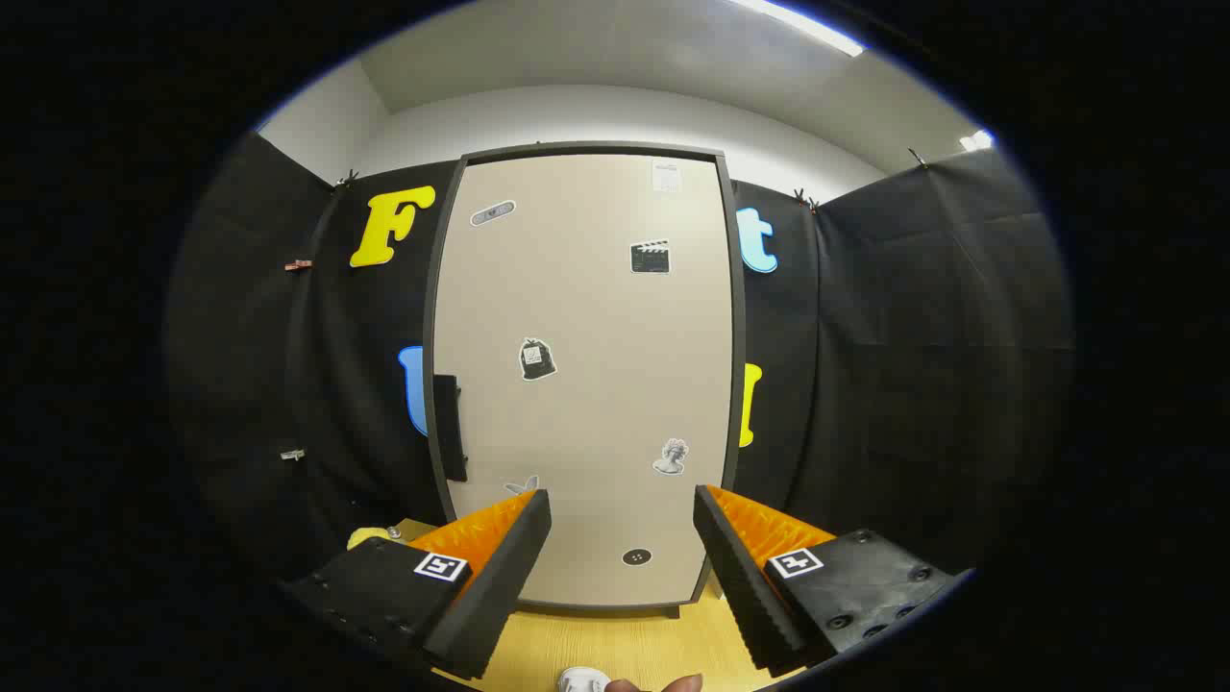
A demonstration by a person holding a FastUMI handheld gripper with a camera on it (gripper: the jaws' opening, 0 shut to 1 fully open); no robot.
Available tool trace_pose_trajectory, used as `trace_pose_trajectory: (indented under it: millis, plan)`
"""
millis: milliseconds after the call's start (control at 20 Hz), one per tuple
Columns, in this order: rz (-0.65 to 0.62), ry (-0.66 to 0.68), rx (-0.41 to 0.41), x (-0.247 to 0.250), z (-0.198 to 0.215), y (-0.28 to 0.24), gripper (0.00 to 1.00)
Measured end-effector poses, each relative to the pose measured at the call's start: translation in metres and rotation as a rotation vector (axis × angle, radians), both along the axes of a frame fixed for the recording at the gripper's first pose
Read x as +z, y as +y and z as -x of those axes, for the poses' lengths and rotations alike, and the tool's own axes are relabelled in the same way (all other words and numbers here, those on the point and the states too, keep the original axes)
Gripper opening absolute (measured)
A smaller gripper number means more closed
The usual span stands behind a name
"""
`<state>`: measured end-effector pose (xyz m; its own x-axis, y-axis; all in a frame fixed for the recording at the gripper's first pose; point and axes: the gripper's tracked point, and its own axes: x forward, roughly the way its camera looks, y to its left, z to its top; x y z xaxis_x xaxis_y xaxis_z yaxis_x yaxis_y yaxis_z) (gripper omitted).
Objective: Open the shoe cabinet door, grab the shoes and put them into the shoe cabinet, then close the shoe cabinet door.
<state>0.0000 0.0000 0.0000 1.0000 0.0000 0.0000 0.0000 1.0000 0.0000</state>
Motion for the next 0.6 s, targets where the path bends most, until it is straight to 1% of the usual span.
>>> trace_pose_trajectory:
  millis: [600]
  plan:
    - [0.003,0.003,-0.005,0.0006,-0.0072,-0.0011,0.98]
